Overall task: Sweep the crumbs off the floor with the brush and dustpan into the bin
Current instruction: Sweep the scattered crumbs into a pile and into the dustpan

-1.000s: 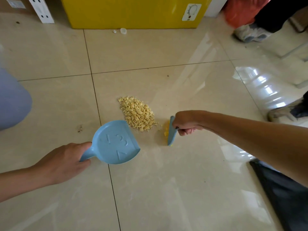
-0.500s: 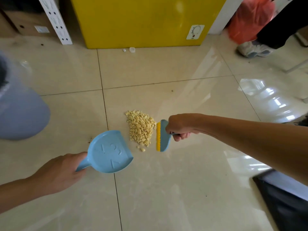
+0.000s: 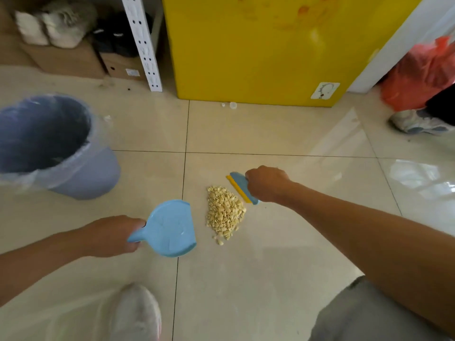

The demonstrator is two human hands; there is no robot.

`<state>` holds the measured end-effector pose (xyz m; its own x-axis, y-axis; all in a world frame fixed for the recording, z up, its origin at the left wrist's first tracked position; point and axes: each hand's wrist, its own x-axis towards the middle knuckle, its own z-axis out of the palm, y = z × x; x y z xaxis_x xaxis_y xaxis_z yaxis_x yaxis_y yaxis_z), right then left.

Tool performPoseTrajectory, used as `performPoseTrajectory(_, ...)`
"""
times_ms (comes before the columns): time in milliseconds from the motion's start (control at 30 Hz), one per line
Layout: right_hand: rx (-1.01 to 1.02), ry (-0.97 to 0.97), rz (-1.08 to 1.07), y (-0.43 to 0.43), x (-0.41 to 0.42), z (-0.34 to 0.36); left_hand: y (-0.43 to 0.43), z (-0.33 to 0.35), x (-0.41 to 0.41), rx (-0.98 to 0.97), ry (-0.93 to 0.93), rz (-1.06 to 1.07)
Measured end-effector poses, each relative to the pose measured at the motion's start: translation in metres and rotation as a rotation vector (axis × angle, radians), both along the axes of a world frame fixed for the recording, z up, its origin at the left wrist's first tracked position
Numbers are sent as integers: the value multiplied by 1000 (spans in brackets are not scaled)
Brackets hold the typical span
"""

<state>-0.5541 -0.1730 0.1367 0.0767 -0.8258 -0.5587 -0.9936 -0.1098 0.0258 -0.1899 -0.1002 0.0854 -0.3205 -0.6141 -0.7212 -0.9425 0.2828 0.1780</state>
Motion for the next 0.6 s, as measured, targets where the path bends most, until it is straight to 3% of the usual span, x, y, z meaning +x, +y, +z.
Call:
performPoseTrajectory(133, -90, 88, 159, -1, -3, -32, -2, -61, -18, -12, 142, 144)
performPoseTrajectory(233, -94, 164, 233, 13, -7, -47, 0, -81, -27, -2, 168, 127)
performPoseTrajectory(467, -63, 195, 69, 30, 13, -75, -8, -88, -34, 149, 53, -39)
performPoseTrajectory(600, -26, 89, -4, 44, 44, -80, -16, -88, -45, 182, 40, -95)
